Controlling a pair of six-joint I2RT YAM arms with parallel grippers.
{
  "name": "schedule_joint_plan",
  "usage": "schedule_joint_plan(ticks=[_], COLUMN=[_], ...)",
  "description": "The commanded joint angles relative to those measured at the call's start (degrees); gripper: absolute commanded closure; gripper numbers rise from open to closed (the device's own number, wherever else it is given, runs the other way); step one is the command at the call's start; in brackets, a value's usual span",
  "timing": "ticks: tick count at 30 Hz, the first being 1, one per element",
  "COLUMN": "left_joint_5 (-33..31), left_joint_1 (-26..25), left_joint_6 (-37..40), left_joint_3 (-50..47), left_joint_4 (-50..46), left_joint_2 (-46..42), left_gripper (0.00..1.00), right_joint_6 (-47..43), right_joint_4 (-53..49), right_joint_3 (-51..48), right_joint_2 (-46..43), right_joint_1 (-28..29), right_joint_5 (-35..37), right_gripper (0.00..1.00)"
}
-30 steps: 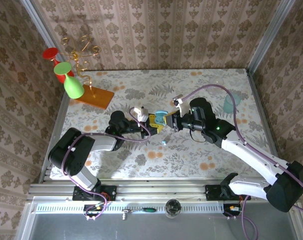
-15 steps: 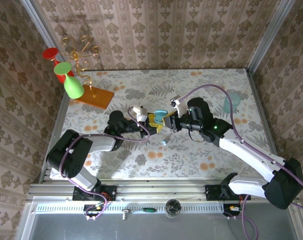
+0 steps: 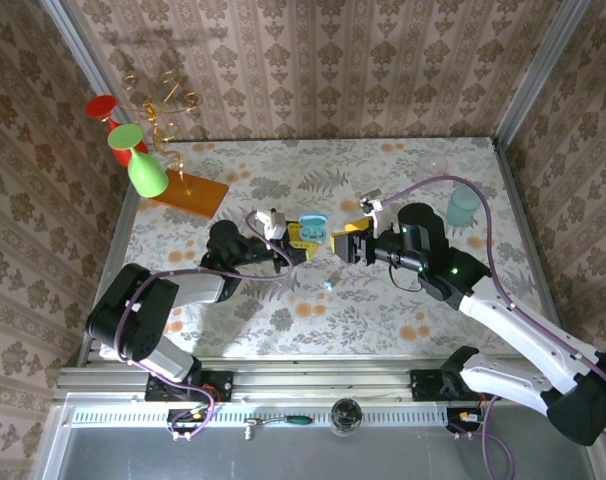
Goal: Insert wireless bluetooth earbuds into charging case
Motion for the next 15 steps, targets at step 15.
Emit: schedule_joint_plan(ticks=[15], left_joint_5=[-1.63], left_joint_1=[5.89], left_joint_6=[9.09], left_joint_3=[-5.02], left_joint_4=[-13.63], left_joint_2=[-16.60], left_gripper=[0.75], right_joint_6=[10.85], right_joint_4=[-5.54], right_joint_3=[-1.83], right_joint_2=[21.22], right_joint_1=[0.25], right_joint_5=[-2.61], right_gripper=[0.46])
